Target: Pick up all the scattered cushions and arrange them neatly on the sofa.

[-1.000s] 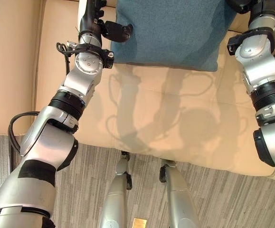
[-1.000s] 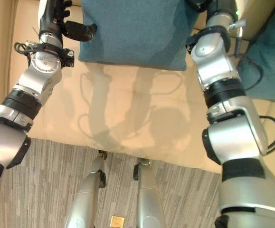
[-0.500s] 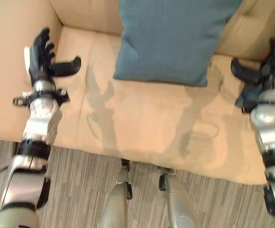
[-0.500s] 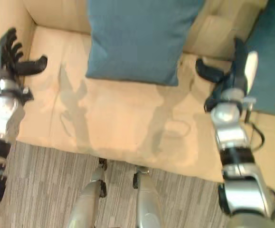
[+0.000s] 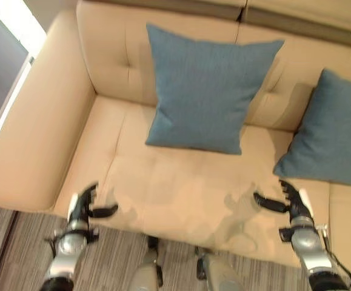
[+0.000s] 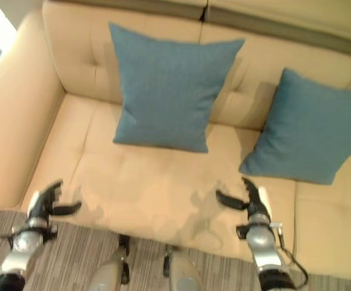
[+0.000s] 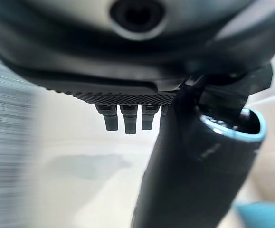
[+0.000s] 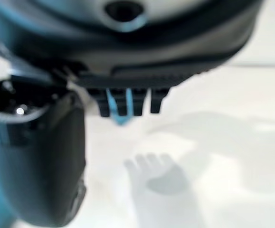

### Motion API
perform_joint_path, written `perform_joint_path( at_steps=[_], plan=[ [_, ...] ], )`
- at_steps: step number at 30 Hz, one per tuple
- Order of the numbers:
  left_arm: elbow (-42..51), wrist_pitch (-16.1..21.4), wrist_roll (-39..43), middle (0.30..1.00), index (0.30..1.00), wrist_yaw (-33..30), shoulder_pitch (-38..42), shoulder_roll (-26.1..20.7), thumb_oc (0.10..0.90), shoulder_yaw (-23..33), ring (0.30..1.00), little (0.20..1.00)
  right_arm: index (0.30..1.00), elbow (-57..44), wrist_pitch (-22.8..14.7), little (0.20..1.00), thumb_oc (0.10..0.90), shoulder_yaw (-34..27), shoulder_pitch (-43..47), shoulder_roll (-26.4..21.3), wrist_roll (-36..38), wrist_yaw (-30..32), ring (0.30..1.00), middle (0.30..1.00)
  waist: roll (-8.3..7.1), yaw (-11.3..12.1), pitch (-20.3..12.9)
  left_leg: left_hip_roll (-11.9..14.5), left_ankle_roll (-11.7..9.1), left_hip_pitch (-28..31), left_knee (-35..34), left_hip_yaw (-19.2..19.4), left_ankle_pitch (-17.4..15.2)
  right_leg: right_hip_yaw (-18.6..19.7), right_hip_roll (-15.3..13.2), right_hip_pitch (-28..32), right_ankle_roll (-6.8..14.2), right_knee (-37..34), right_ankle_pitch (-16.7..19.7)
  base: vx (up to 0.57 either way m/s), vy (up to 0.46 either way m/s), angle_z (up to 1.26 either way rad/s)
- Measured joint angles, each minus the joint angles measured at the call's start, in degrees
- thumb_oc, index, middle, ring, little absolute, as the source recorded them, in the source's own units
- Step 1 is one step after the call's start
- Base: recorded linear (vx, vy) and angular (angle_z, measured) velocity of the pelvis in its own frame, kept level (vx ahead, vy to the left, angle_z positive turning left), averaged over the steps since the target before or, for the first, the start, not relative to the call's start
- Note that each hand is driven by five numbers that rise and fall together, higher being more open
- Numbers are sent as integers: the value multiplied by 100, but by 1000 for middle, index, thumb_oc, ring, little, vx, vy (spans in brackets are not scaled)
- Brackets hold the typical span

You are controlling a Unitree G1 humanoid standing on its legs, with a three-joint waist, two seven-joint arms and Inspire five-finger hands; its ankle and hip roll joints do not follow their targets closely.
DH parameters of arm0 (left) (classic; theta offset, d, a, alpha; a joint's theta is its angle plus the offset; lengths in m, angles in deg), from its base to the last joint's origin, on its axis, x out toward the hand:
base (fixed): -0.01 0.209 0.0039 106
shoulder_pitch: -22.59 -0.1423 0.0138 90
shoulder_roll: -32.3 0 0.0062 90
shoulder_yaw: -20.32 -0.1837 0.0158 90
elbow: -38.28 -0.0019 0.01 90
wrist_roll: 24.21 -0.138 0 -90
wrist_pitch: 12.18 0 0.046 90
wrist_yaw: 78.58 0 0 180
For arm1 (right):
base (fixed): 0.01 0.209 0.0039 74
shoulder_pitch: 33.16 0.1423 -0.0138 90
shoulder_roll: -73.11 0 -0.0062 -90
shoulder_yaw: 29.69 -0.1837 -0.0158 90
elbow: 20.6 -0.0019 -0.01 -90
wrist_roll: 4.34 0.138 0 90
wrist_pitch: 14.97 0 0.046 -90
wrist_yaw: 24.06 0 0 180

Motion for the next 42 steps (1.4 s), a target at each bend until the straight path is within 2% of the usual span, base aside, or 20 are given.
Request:
perform_joint_path(
  at_steps=[1,3,6,10,16,18,19,20,21,22,24,25,28,30,33,36,37,38,40,42],
  plan=[
    [-578,-26,-279,900,900,44,-68,125,800,-129,900,900,900,409,7,900,800,107,-32,54,-179,-47,900,900,4,0,-123,9,-13,184,-1,8,-54,3,16,197,14,-38,-13,0,0,0],
    [-961,-80,-484,900,900,48,-346,314,800,-209,900,900,900,672,-24,900,800,263,-303,137,-216,-101,900,900,21,3,-354,28,-7,275,-2,29,-104,11,31,271,68,-39,-101,11,-44,-4],
    [-1252,-109,-579,900,900,47,-487,580,800,-214,900,900,900,1154,-44,900,800,536,-398,300,-368,-120,900,900,44,22,-467,47,-11,430,-3,26,-118,10,50,438,68,-39,-118,-29,-63,1],
    [-1620,-85,-653,900,900,48,-481,767,800,-459,900,900,900,1729,-81,900,800,743,-595,565,-407,-210,900,900,143,108,-795,89,-1,421,-17,-5,-168,11,98,471,60,-38,-115,-64,-73,4],
    [-1659,-83,-730,900,900,-52,-232,793,800,-592,900,900,900,2037,-84,900,800,933,-657,609,-404,-213,900,900,249,144,-771,262,-153,72,602,-121,-366,-4,299,277,-233,426,-338,-181,-55,6],
    [-1885,-80,-730,900,900,-57,-23,794,800,-634,900,900,900,2134,-70,900,800,929,-530,574,-403,-201,900,900,205,144,-712,289,-183,-16,866,-123,-493,-12,300,61,-368,693,-438,-76,21,-8],
    [-1960,-91,-730,900,900,-53,57,804,800,-637,900,900,900,2150,-68,900,800,931,-436,547,-403,-200,900,900,121,113,-656,199,-126,-32,1086,-98,-619,-16,214,33,-395,711,-423,-46,51,-21],
    [-2137,-100,-731,900,900,-45,189,819,800,-636,900,900,900,2217,-68,900,800,948,-333,542,-404,-157,900,900,-65,96,-613,-131,99,-20,1744,-68,-885,11,-17,84,-456,709,-378,-42,70,-24],
    [-2140,-104,-731,900,900,-46,193,823,800,-634,900,900,900,2219,-73,900,800,977,-296,524,-405,-116,900,900,-146,76,-612,-285,179,35,1974,-36,-962,-4,-121,111,-431,701,-394,-38,84,-16],
    [-2139,-101,-730,900,900,-53,225,858,800,-634,900,900,900,2244,-71,900,800,964,-221,485,-404,-74,900,900,-140,-30,-631,-403,194,239,2101,-27,-1119,5,-172,142,-403,677,-371,-42,93,7],
    [-2126,-90,-730,900,900,-68,265,928,800,-638,900,900,900,2287,-52,900,800,951,-224,434,-401,-59,900,900,9,-60,-701,-415,222,425,1610,-126,-1130,38,-112,80,-257,710,-352,-48,101,10],
    [-2079,-51,-729,900,900,-81,342,946,800,-646,900,900,900,2348,-39,900,800,943,-197,434,-401,-59,900,900,106,-60,-758,-374,316,552,1143,-177,-1228,46,-50,-66,-202,764,-321,-50,101,1],
    [-2121,-68,-729,900,900,-95,426,921,800,-782,900,900,900,2518,10,900,800,931,-82,612,-403,-58,900,900,-24,-30,-756,-559,411,691,729,-143,-965,250,-140,-201,-10,786,-189,-103,127,-10],
    [-2146,-80,-732,900,900,-89,370,936,800,-900,900,900,900,2508,14,900,800,967,-73,623,-404,-59,900,900,-26,-30,-752,-635,449,754,671,-83,-940,320,-197,-235,37,780,-119,-146,108,-24],
    [-2262,-90,-733,900,900,-118,368,913,800,-943,900,900,900,2501,38,900,800,986,135,687,-435,-60,900,900,-156,94,-678,-753,504,770,651,183,-920,499,-298,-439,153,878,96,-191,65,-50],
    [-2318,-113,-731,900,900,-142,459,854,800,-823,900,900,900,2515,46,900,800,998,317,802,-446,-12,900,900,-305,114,-595,-759,662,653,813,322,-951,342,-402,-498,336,876,189,-163,3,-28],
    [-2295,-105,-732,900,900,-188,483,838,800,-811,900,900,900,2563,51,900,800,1008,322,844,-507,-13,900,900,-258,166,-553,-699,714,631,793,364,-913,255,-398,-570,450,1112,-45,-106,-31,4],
    [-2301,-107,-732,900,900,-236,495,845,800,-805,900,900,900,2672,55,900,800,1086,351,865,-536,-14,900,900,-215,184,-548,-593,726,630,765,340,-877,262,-350,-654,397,1761,-360,-80,-60,0],
    [-2310,-105,-732,900,900,-247,462,849,800,-808,900,900,900,2730,59,900,800,1101,307,871,-536,-12,900,900,-151,312,-555,-463,714,648,654,366,-758,316,-400,-574,458,2539,-932,-35,-89,-3],
    [-2315,-109,-729,900,900,-253,408,830,800,-807,900,900,900,2715,64,900,800,1100,301,880,-534,-13,900,900,-147,404,-614,-411,610,600,540,347,-680,323,-424,-261,570,2406,-1143,-8,-126,-13]
  ],
)
